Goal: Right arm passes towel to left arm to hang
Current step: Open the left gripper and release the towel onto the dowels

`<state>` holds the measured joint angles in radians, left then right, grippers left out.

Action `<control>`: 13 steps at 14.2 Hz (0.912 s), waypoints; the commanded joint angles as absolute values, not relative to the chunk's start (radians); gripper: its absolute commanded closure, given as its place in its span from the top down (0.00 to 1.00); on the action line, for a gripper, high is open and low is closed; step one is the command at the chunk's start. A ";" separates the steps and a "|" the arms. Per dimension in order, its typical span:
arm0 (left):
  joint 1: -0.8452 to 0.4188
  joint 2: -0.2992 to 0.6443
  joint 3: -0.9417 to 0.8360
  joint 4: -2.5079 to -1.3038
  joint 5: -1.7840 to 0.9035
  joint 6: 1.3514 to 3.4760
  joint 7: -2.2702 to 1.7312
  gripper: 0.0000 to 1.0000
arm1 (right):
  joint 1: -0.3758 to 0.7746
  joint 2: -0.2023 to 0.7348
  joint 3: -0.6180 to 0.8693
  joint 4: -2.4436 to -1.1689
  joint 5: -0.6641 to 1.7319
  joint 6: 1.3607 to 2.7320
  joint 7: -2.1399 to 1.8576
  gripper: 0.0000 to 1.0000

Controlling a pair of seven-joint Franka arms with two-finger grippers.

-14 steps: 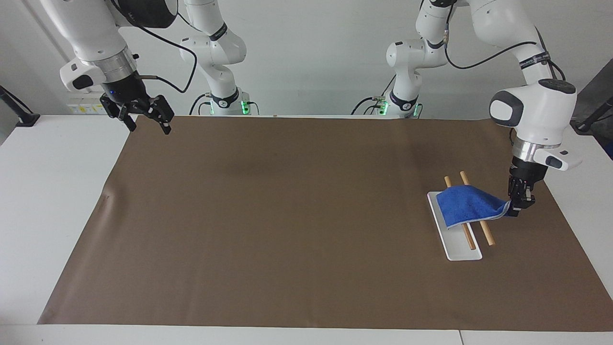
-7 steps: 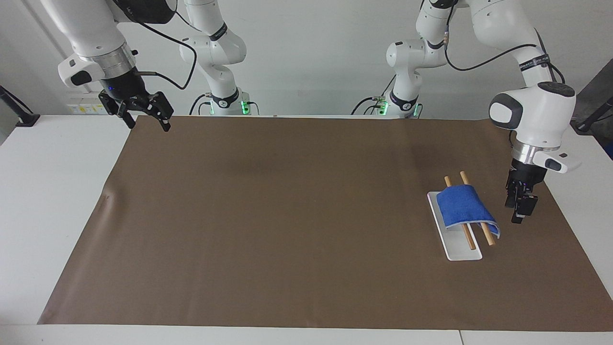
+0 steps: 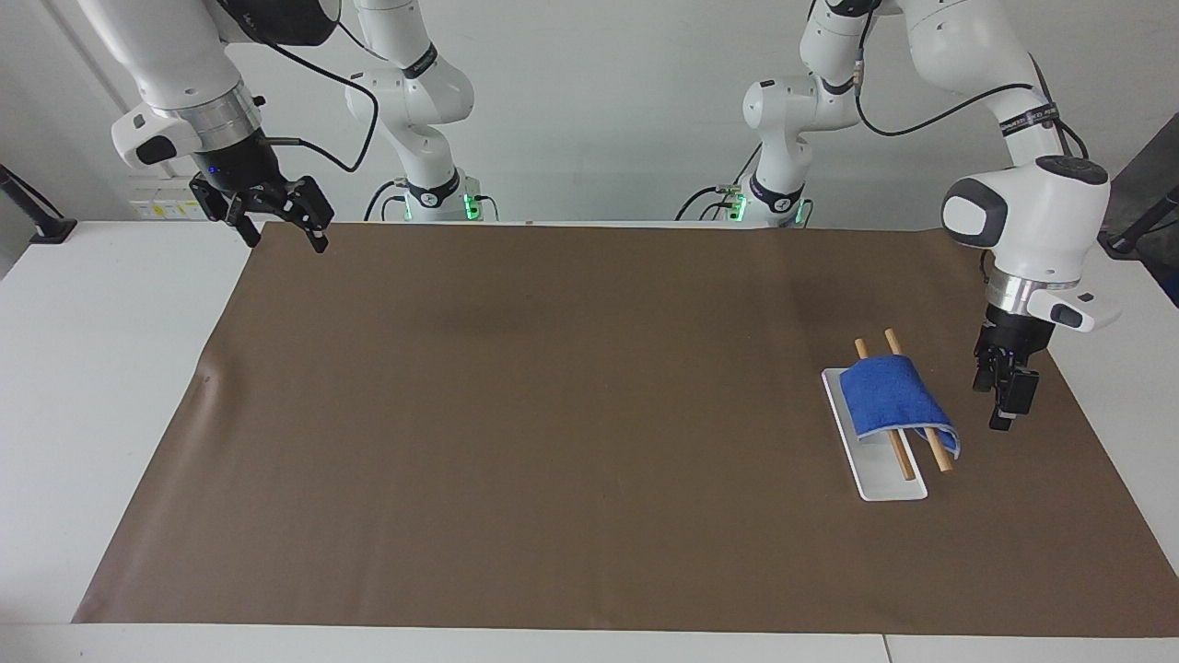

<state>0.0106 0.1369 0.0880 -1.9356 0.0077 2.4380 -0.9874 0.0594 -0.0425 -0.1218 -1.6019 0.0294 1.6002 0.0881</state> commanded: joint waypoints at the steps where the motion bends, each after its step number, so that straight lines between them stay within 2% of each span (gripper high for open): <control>1: 0.009 0.176 0.084 -1.791 0.075 2.231 -0.846 1.00 | 0.054 -0.055 -0.115 -1.618 0.009 1.598 0.059 1.00; 5: 0.009 0.231 0.084 -1.582 0.080 1.894 -0.541 1.00 | 0.054 -0.058 -0.112 -1.620 0.014 1.588 0.049 1.00; 13: 0.012 0.187 -0.024 -1.457 0.141 1.491 -0.299 1.00 | 0.054 -0.060 -0.115 -1.621 0.000 1.586 0.031 1.00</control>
